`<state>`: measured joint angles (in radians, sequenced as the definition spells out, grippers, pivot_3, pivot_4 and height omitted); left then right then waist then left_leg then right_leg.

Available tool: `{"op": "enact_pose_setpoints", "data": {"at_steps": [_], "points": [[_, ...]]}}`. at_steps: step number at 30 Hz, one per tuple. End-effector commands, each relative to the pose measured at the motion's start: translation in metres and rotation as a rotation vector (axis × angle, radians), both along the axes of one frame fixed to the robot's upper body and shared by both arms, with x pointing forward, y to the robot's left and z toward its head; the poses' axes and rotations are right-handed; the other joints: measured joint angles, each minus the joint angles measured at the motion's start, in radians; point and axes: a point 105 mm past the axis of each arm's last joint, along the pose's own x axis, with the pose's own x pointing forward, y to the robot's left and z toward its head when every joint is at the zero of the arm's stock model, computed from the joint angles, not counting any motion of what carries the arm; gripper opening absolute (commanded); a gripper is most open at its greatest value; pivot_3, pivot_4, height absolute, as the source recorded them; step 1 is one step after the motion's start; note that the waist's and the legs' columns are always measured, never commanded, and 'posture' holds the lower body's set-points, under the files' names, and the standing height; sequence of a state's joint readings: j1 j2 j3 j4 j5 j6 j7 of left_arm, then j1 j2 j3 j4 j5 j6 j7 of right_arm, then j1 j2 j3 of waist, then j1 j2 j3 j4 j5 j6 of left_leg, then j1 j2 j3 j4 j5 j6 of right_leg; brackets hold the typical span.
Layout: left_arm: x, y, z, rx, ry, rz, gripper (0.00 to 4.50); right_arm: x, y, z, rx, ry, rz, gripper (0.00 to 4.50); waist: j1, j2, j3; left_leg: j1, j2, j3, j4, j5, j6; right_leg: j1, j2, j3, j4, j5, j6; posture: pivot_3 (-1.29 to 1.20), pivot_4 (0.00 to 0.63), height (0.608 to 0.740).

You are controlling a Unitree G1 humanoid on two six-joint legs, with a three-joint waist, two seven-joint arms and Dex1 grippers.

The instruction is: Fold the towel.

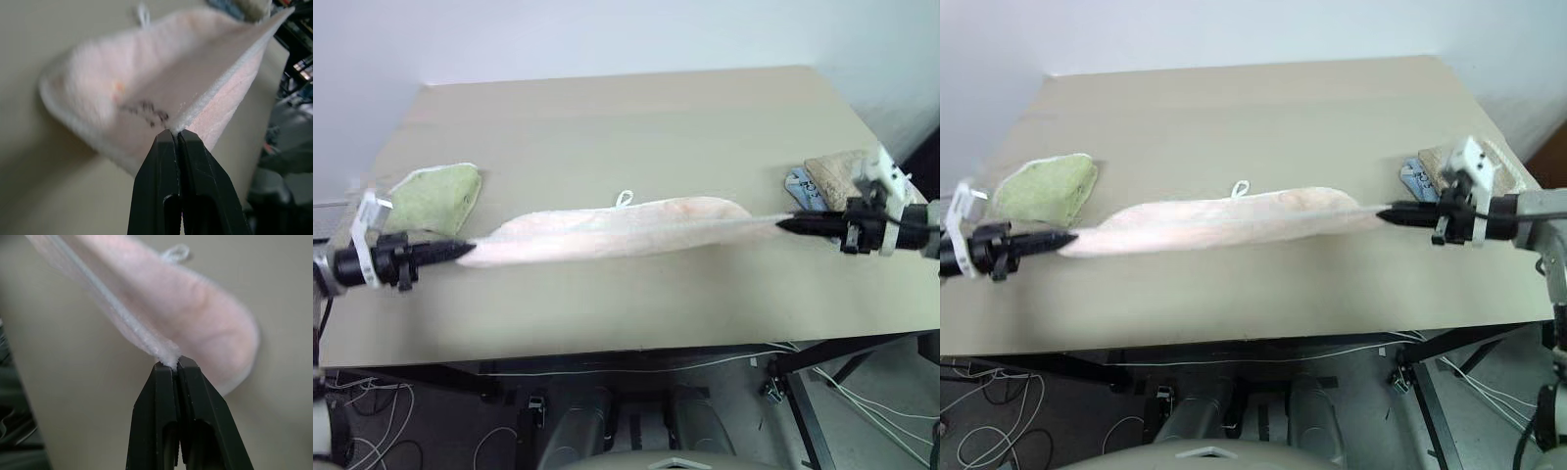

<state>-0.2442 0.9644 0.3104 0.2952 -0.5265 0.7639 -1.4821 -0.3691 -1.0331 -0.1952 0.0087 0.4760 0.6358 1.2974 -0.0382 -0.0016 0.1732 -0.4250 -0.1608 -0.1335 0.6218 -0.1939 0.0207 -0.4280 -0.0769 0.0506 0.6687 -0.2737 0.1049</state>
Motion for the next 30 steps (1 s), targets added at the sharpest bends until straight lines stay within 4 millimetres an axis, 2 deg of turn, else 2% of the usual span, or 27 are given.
{"op": "enact_pose_setpoints", "data": {"at_steps": [1,8,11,14,18,24,28,30], "points": [[-0.01,-0.01,0.016,-0.026,-0.051,0.0,0.04,-0.018,0.003,0.006,-0.05,-0.033,0.065,0.0,0.005,0.0,0.0,0.0,0.0,0.0,0.0,0.0,0.0,0.0,0.0,0.0,0.0,0.0,0.0,0.0,0.15,0.74],[-0.023,-0.015,0.02,-0.045,-0.029,0.006,0.04,-0.041,0.003,0.0,-0.085,0.018,0.137,0.0,0.028,0.0,0.0,0.0,0.0,0.0,0.0,-0.001,0.0,0.002,0.0,0.0,-0.003,-0.002,-0.004,0.0,0.15,0.74],[-0.018,-0.01,0.023,-0.016,-0.05,0.03,0.04,-0.035,0.004,0.001,-0.094,-0.01,0.129,0.0,0.028,0.0,0.0,0.0,0.001,0.0,0.0,-0.001,0.0,0.002,-0.001,-0.001,-0.004,-0.002,-0.004,0.0,0.15,0.74],[-0.007,-0.005,0.022,-0.003,-0.085,0.076,0.04,-0.019,0.008,-0.003,-0.06,-0.035,0.098,0.0,0.025,0.0,0.0,0.0,0.001,0.0,0.0,-0.001,0.0,0.002,-0.001,-0.001,-0.005,-0.002,-0.004,0.0,0.15,0.74],[0.019,0.003,0.019,-0.026,-0.133,0.185,0.04,0.012,0.015,0.006,0.046,-0.087,0.029,0.0,0.025,0.0,0.0,0.001,0.001,0.0,0.0,-0.001,0.0,0.002,-0.001,-0.001,-0.005,-0.002,-0.005,0.0,0.15,0.74],[0.051,0.005,0.019,-0.055,-0.177,0.258,0.04,0.062,0.009,-0.001,0.068,-0.089,-0.114,0.0,0.028,-0.001,0.0,0.0,0.0,0.0,-0.001,-0.001,0.001,0.001,0.0,-0.001,-0.005,0.0,0.0,0.0,0.15,0.74],[0.064,0.004,0.017,-0.037,-0.193,0.257,0.04,0.078,0.015,-0.003,0.074,-0.091,-0.124,0.0,0.025,-0.001,0.0,0.0,0.0,0.0,-0.001,-0.001,0.001,0.001,0.0,-0.002,-0.005,0.0,0.0,0.0,0.15,0.74],[0.071,0.003,0.009,0.029,-0.224,0.253,0.04,0.086,0.019,-0.003,0.085,-0.103,-0.129,0.0,0.025,-0.001,0.0,0.0,0.0,0.0,-0.002,-0.001,0.001,0.001,0.0,-0.002,-0.005,0.0,0.0,0.0,0.15,0.74]]}}
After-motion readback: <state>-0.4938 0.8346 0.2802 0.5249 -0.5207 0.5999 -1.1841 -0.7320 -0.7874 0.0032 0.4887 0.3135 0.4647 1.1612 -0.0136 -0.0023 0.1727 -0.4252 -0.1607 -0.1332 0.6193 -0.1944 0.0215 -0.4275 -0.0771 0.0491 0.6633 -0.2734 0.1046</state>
